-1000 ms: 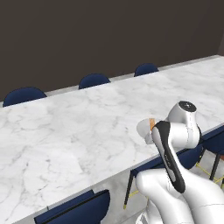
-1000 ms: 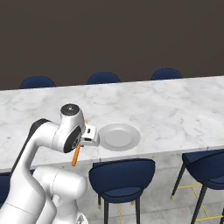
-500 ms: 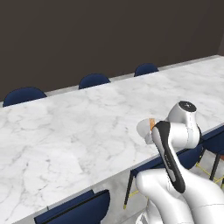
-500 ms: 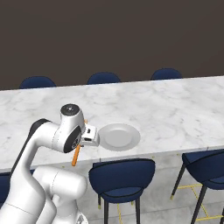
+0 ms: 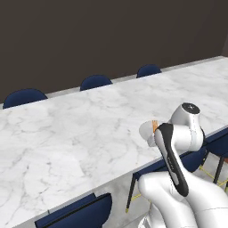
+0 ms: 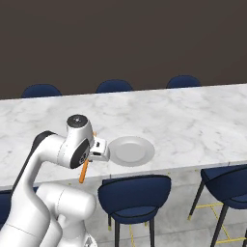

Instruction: Take the fork and place it on the left side of the plate. Then take the spoon and place it on the right side of the plate. Make sure they're directly next to the plate.

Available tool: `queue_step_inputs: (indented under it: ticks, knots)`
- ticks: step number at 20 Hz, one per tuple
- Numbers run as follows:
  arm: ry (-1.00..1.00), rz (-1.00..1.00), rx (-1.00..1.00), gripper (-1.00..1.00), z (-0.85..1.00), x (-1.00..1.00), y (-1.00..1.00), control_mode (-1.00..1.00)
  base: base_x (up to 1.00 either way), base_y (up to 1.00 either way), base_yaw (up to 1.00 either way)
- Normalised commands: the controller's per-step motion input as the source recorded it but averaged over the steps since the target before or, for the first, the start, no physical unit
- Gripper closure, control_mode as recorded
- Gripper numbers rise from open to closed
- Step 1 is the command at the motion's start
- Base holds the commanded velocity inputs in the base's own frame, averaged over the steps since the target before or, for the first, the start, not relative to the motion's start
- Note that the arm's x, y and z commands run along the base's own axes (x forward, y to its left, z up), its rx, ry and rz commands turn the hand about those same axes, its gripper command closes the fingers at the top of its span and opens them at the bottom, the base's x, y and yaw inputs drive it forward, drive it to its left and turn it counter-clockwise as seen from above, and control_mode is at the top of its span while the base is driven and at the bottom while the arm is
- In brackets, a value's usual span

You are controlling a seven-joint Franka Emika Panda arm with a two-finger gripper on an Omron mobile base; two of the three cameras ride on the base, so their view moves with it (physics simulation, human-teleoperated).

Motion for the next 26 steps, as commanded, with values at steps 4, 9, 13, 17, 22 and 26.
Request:
queue_step_inputs:
  ticks: [4,9,13,17,22,26]
  knots:
    - [0.00,0.00,0.00,1.00,0.00,0.00,0.00,-1.00,0.00,0.00,0.00]
    - [0.06,0.00,-0.01,1.00,-0.13,0.24,0.14,-1.00,0.00,0.00,0.00]
    - [0.20,0.06,-0.12,1.00,-0.02,1.00,0.37,-1.00,0.00,0.00,0.00]
    - [0.37,0.13,-0.04,1.00,-0.03,1.00,0.14,-1.00,0.00,0.00,0.00]
    - [0.21,0.07,-0.03,1.00,-0.10,0.37,0.00,-1.00,0.00,0.00,0.00]
    - [0.10,0.06,-0.08,1.00,-0.29,0.00,0.00,-1.00,0.00,0.00,0.00]
